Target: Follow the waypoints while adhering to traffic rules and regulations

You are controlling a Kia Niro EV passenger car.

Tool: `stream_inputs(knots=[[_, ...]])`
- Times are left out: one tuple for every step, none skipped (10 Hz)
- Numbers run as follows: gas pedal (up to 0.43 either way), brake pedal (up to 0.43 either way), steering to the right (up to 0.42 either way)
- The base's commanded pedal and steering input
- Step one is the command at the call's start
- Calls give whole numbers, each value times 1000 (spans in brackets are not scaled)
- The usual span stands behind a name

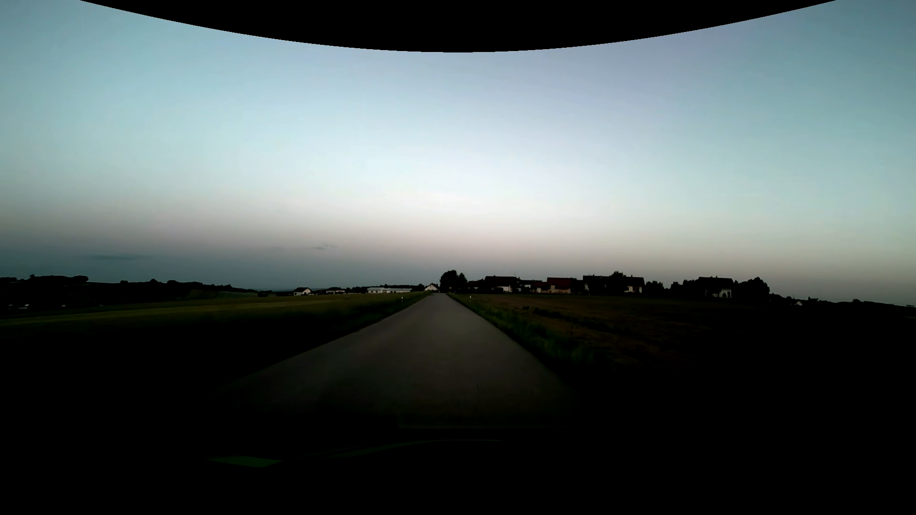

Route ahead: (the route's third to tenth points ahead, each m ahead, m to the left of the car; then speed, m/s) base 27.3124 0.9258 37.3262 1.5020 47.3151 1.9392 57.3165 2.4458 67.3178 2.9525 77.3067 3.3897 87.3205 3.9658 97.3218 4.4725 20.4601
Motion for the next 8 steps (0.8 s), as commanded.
stream_inputs(knots=[[169,0,-8],[169,0,-8],[169,0,-8],[169,0,-8],[169,0,-8],[169,0,-8],[169,0,-8],[169,0,-7]])
